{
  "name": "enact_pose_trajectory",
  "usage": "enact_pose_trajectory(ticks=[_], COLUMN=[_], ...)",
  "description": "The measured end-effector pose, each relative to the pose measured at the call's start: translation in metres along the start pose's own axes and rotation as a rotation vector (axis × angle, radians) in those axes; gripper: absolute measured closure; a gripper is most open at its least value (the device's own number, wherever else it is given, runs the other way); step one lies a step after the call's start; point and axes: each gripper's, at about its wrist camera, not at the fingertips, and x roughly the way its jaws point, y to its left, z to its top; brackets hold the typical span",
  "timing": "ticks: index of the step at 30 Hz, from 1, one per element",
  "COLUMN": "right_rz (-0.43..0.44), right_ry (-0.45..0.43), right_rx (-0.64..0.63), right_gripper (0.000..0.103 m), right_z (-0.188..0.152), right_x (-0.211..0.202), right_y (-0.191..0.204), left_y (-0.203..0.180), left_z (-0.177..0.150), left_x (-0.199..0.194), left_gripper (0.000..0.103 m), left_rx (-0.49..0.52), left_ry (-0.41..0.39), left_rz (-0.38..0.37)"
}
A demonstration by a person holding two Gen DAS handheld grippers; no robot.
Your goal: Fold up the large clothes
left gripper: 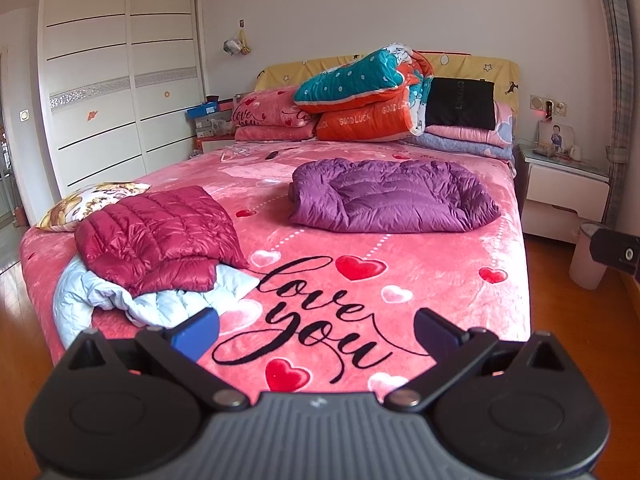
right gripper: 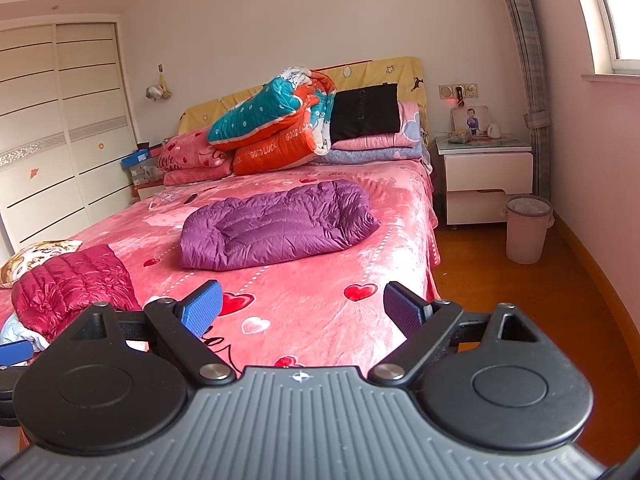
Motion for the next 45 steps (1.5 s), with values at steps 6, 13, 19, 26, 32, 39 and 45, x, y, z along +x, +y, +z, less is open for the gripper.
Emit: enact_pose_trajectory(ticks=[6, 13, 19, 26, 32, 39, 45], right_rz=[0.001, 0.001, 0.001, 0.001, 0.002, 0.005, 0.001], right_ry=[0.003, 0.007, 0.012, 0.025, 0.029, 0.047, 0.062], right_rx=[0.0, 0.008, 0.016, 0.025, 0.032, 0.041, 0.047], right_gripper=[0.0, 0.0, 0.0, 0.0, 0.0, 0.0, 0.0], right_z=[-0.002, -0.004, -0.006, -0.008, -0.009, -0.012, -0.017], right_x=[0.0, 0.002, 0.002, 0.005, 0.008, 0.014, 0.023], right_y=[0.0, -0.003, -0.004, -0.004, -0.004, -0.008, -0.012], left_y=[-0.001, -0.005, -0.006, -0.011, -0.014, -0.017, -0.02], left_z=[-0.002, -0.004, -0.006, -0.008, -0.011, -0.016, -0.02], left_x=[0.002, 0.005, 0.008, 0.014, 0.021, 0.026, 0.036], left_gripper=[0.0, 0.0, 0.0, 0.0, 0.0, 0.0, 0.0], left_rx=[0.002, 0.01, 0.013, 0.02, 0.023, 0.028, 0.033], left_ry=[0.004, 0.01, 0.019, 0.029, 0.047, 0.051, 0.076], left_rz=[0.0, -0.005, -0.004, -0.009, -0.014, -0.029, -0.036])
